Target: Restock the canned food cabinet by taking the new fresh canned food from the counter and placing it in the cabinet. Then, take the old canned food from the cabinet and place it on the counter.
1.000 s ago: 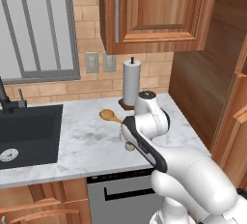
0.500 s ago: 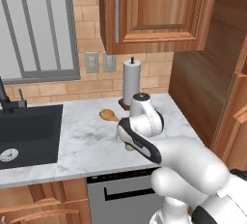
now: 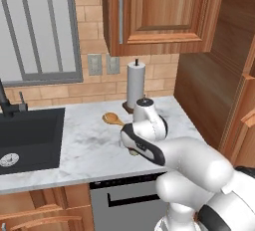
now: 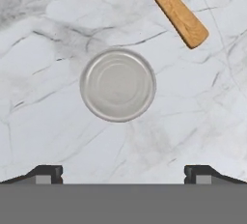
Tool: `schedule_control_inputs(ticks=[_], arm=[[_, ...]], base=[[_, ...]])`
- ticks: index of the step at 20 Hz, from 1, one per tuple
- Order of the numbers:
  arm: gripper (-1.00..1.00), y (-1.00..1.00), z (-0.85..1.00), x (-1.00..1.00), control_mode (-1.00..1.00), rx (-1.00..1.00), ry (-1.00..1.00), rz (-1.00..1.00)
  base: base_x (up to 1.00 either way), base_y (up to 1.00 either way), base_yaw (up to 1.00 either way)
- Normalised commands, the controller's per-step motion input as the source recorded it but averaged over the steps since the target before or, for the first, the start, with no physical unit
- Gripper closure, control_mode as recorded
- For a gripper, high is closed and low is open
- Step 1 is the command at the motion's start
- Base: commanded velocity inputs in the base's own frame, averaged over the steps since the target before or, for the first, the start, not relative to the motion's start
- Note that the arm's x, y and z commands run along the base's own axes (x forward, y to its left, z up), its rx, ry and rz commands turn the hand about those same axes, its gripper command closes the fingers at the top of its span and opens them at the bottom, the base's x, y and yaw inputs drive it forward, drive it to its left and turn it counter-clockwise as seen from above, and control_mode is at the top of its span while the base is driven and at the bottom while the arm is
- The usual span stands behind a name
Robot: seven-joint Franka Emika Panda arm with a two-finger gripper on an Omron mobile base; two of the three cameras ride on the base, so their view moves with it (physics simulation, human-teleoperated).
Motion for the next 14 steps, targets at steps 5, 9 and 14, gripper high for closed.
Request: schedule_control_inputs(ticks=[5, 9, 14], arm=[[-1.00, 0.00, -0.16, 0.27, -1.00, 0.00, -0.01, 0.00], [-1.00, 0.00, -0.12, 0.25, -1.00, 0.00, 0.00, 0.00], [-1.00, 0.00, -0.09, 0.27, -1.00, 0.00, 0.00, 0.00]], base=[[0.00, 0.00, 0.00], [0.00, 0.00, 0.00], [0.00, 0.00, 0.00]])
